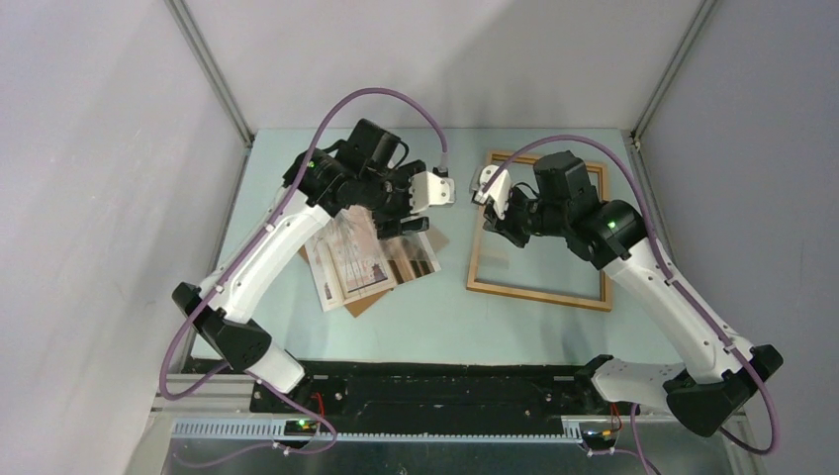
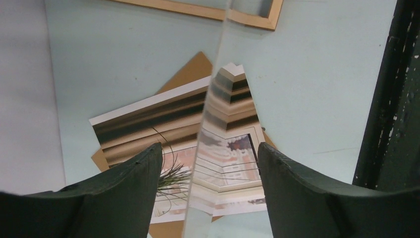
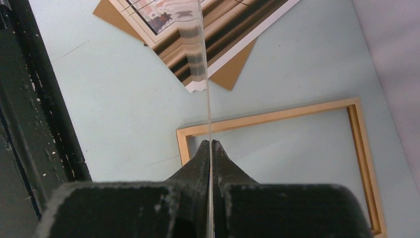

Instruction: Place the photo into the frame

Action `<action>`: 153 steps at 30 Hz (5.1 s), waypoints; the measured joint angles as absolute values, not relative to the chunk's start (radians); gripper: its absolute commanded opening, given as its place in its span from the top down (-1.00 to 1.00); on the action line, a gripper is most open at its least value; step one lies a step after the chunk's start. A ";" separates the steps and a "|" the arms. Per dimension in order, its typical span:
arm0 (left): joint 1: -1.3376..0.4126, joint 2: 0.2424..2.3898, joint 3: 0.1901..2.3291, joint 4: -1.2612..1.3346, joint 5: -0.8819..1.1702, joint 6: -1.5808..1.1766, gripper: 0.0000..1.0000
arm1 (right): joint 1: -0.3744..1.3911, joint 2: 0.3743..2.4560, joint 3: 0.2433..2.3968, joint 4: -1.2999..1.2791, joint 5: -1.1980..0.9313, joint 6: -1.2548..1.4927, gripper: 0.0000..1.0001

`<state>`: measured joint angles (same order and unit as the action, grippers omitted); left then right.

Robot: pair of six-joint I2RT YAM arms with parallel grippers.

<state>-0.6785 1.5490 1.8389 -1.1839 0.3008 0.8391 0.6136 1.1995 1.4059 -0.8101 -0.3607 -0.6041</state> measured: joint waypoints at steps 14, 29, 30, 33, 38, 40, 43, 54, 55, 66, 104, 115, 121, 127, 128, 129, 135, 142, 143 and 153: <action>-0.679 1.586 1.881 -1.250 0.310 0.841 0.33 | 0.614 1.186 1.387 -0.790 -0.344 -0.607 1.00; -0.693 1.611 1.908 -1.304 0.293 0.847 1.00 | 0.615 1.185 1.370 -0.779 -0.336 -0.606 0.79; -0.695 1.610 1.909 -1.306 0.292 0.847 1.00 | 0.615 1.185 1.370 -0.778 -0.334 -0.605 0.57; -0.698 1.610 1.919 -1.320 0.284 0.838 1.00 | 0.616 1.185 1.364 -0.764 -0.317 -0.596 -0.11; -0.699 1.610 1.961 -1.337 0.266 0.807 1.00 | 0.604 1.177 1.348 -0.745 -0.294 -0.562 -0.90; -0.699 1.610 1.979 -1.338 0.257 0.793 1.00 | 0.586 1.168 1.346 -0.742 -0.300 -0.548 -0.98; -0.696 1.608 1.997 -1.339 0.234 0.775 1.00 | 0.533 1.143 1.344 -0.738 -0.322 -0.525 -0.99; -0.546 1.608 2.128 -1.352 0.156 0.666 1.00 | 0.398 1.016 1.216 -0.719 -0.378 -0.464 -0.94; -0.523 1.608 2.157 -1.354 0.154 0.648 1.00 | 0.396 1.016 1.195 -0.719 -0.379 -0.463 -0.93; -0.421 1.615 2.350 -1.349 0.106 0.405 1.00 | 0.466 1.233 0.953 -0.660 -0.331 -0.504 -0.82; -0.212 1.738 2.365 -1.236 0.337 -0.030 1.00 | 0.778 1.644 0.947 -0.545 -0.162 -0.619 0.72; -0.206 1.874 2.365 -1.110 0.537 -0.141 1.00 | 0.900 1.670 0.973 -0.541 -0.159 -0.591 0.77; -0.206 1.890 2.364 -1.061 0.605 -0.185 1.00 | 0.929 1.681 0.987 -0.541 -0.150 -0.564 0.14; -0.206 1.889 2.349 -0.997 0.633 -0.223 1.00 | 0.942 1.677 0.986 -0.535 -0.146 -0.529 -0.58; -0.206 1.889 2.337 -0.979 0.636 -0.233 1.00 | 0.940 1.673 0.986 -0.535 -0.147 -0.523 -0.71; -0.206 1.889 2.325 -0.964 0.639 -0.241 1.00 | 0.934 1.666 0.985 -0.537 -0.149 -0.515 -0.77; -0.206 1.889 2.256 -0.884 0.650 -0.317 1.00 | 0.780 1.533 0.983 -0.541 -0.203 -0.466 -0.95; -0.207 1.885 2.167 -0.725 0.685 -0.450 1.00 | 0.490 1.323 0.983 -0.553 -0.310 -0.383 -0.92; -0.207 1.883 2.136 -0.694 0.690 -0.475 1.00 | 0.441 1.300 0.983 -0.557 -0.333 -0.370 -0.92; -0.253 1.881 1.887 -0.408 0.710 -0.695 1.00 | 0.014 1.161 0.982 -0.564 -0.463 -0.233 -0.89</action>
<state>-0.2527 1.8812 1.8874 -0.4080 0.7105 -0.6949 0.0139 1.1614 0.9821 -0.5644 -0.4625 -0.2325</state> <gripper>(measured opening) 0.005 0.948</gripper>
